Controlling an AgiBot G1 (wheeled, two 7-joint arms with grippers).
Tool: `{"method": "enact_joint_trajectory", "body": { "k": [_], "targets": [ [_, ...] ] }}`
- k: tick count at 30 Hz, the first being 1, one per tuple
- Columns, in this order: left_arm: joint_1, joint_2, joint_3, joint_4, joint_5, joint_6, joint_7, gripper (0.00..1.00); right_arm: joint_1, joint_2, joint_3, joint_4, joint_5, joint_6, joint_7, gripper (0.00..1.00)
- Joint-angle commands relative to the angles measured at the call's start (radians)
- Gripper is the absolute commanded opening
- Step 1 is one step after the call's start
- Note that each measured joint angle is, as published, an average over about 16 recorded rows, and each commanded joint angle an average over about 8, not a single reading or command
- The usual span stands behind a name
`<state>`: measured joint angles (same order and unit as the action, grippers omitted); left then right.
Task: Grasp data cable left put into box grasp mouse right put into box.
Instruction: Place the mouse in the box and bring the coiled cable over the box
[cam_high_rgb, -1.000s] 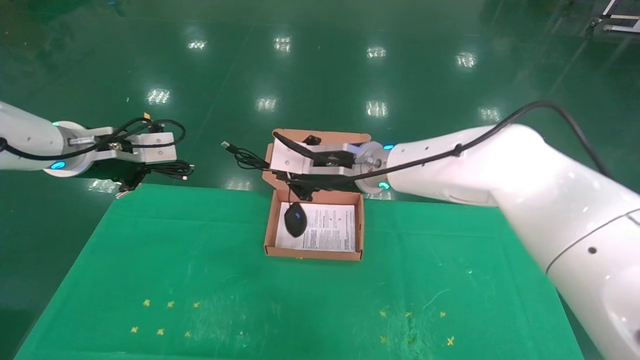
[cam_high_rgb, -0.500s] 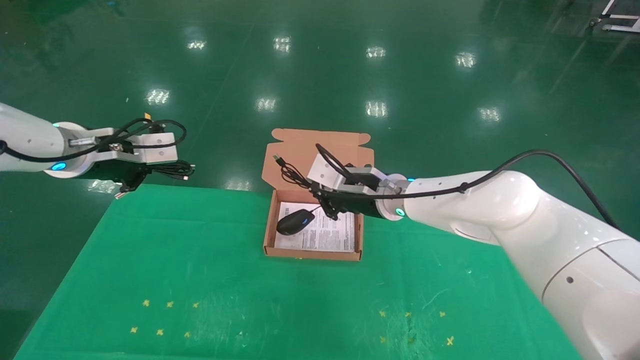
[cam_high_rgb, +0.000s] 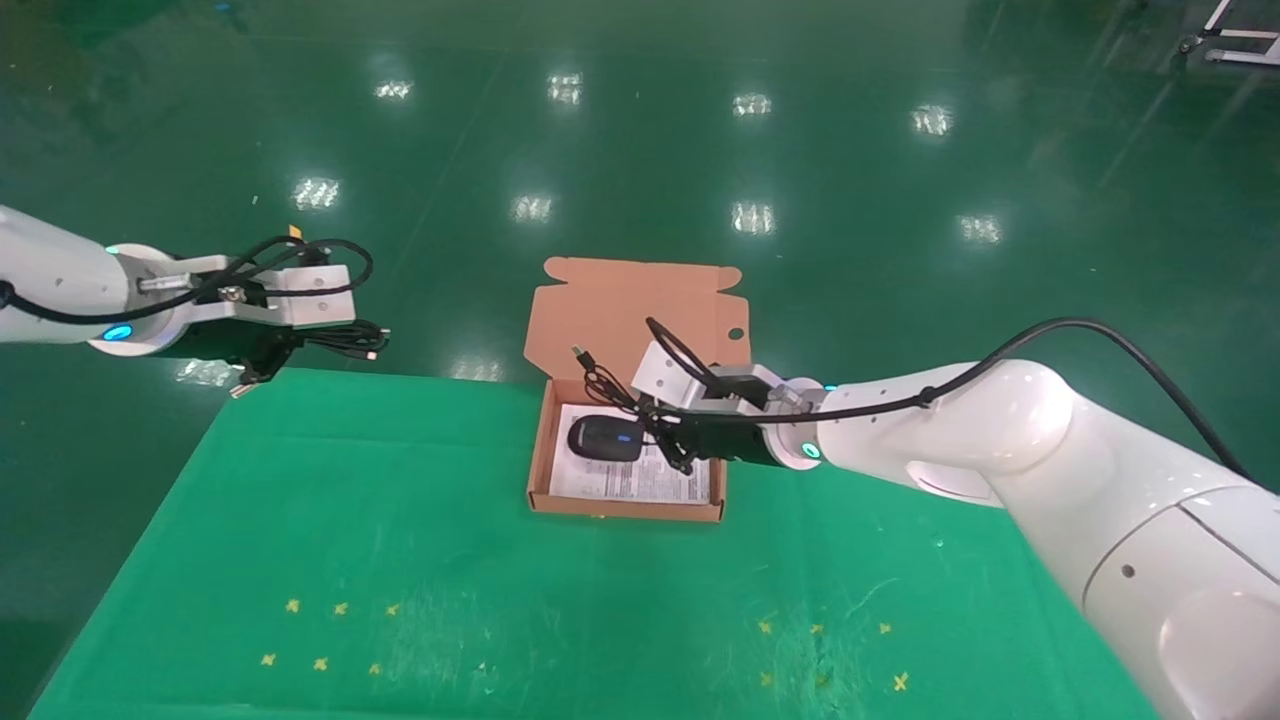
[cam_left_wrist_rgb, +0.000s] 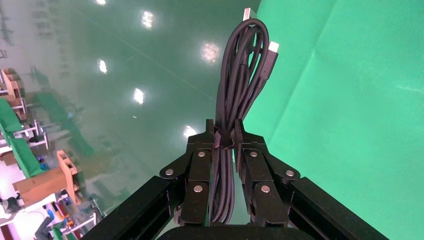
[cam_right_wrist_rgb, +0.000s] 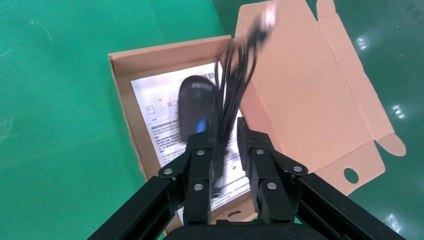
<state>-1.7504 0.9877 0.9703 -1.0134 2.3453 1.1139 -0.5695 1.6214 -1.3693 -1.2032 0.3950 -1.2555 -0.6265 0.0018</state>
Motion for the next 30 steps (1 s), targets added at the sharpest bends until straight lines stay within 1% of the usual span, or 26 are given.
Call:
{"method": "enact_joint_trajectory", "body": {
  "k": [1, 10, 17, 23, 30],
  "targets": [
    [0.0, 0.0, 0.0, 0.0, 0.0, 0.0, 0.0, 0.0, 0.0, 0.0, 0.002, 0.002, 0.0, 0.0, -0.002, 1.0],
    [0.001, 0.001, 0.0, 0.0, -0.001, -0.001, 0.0, 0.0, 0.001, 0.009, 0.009, 0.015, -0.001, -0.001, -0.007, 1.0],
    [0.033, 0.022, 0.0, -0.013, -0.018, -0.043, 0.009, 0.0, 0.007, 0.051, 0.015, 0.056, 0.005, 0.013, -0.009, 1.0],
    [0.093, 0.07, -0.004, 0.005, -0.043, -0.149, 0.026, 0.0, 0.019, 0.125, 0.022, 0.112, 0.004, 0.023, -0.01, 1.0],
    [0.145, 0.179, -0.006, 0.121, -0.073, -0.311, 0.077, 0.0, 0.024, 0.259, 0.014, 0.237, -0.02, 0.033, 0.027, 1.0]
  ]
}}
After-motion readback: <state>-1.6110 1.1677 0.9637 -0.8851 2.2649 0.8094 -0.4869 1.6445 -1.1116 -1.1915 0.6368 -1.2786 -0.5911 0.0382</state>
